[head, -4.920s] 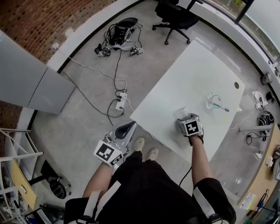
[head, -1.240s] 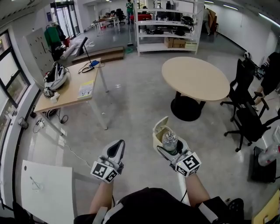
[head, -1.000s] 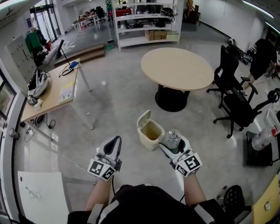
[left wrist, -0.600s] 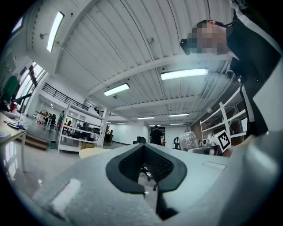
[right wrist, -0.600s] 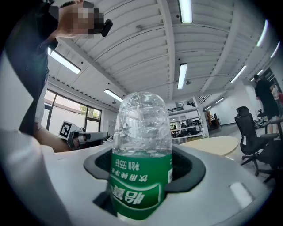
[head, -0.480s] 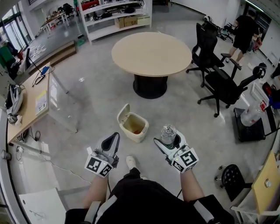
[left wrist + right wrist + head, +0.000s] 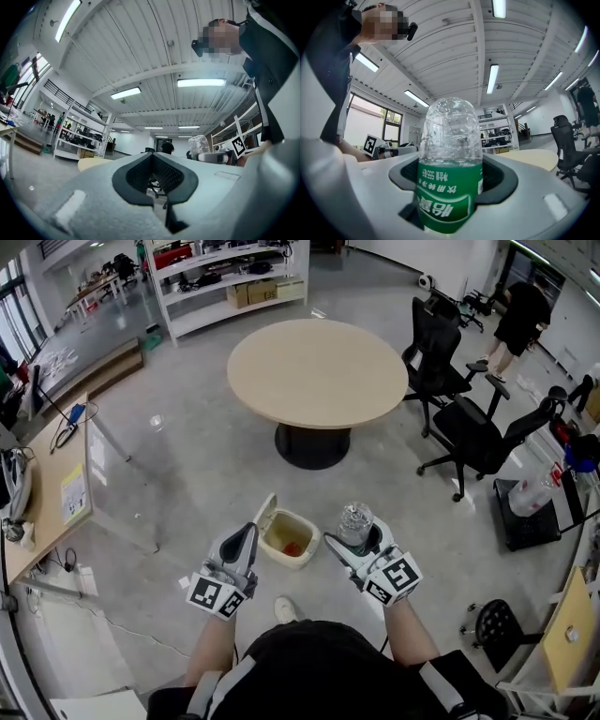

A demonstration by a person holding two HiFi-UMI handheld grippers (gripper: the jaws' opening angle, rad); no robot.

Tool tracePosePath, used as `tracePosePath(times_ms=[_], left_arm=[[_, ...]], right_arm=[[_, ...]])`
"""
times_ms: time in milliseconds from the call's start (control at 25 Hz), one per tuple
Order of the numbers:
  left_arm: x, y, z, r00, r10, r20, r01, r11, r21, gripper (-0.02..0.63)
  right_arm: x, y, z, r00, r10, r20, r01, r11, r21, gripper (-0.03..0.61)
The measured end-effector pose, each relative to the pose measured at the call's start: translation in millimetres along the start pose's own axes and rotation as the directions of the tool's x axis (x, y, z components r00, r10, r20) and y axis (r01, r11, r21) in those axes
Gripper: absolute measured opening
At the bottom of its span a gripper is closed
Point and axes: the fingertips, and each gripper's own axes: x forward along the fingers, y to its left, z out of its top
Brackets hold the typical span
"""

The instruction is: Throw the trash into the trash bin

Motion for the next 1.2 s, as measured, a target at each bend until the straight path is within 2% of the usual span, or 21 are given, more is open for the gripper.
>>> tracePosePath(times_ms=[120,240,400,680,920,1200], left_arm=[[12.4,27.4,-12.6,1.0,0.021,-0.002,-0.021,1.0,-0.016,0.002],[18.3,52.3,-25.1,0.998,0.067,-0.019,-0.067,0.997,-0.033,0.002],[15.9,75.7,-41.8,0.994,0.078,-0.071,-0.084,0.993,-0.084,0.002],[0.9,100.4,-78.2,0.981,0.127,-0.15,-0.145,0.982,-0.12,0.002],[0.9,103.3,-124.7,0.953,0.187,-0.238,-0.225,0.963,-0.145,0.002],[-4.8,110.1,-173.3,0.911,0.249,-0.33,-0.316,0.934,-0.167,0.002]], right_arm=[[30.7,-14.1,-0.5,1.0,-0.024,0.006,0.024,1.0,-0.01,0.32],[57.1,-26.0,-11.3,0.999,-0.046,-0.006,0.046,0.999,0.024,0.32],[85.0,-25.6,-30.6,0.999,-0.024,-0.049,0.026,0.999,0.04,0.319],[113.5,-18.9,-83.1,0.991,0.0,-0.135,0.014,0.995,0.103,0.319],[117.8,-34.6,-139.8,0.968,0.053,-0.246,-0.018,0.989,0.143,0.319],[130.5,-41.2,-217.7,0.918,0.149,-0.369,-0.086,0.98,0.18,0.319]])
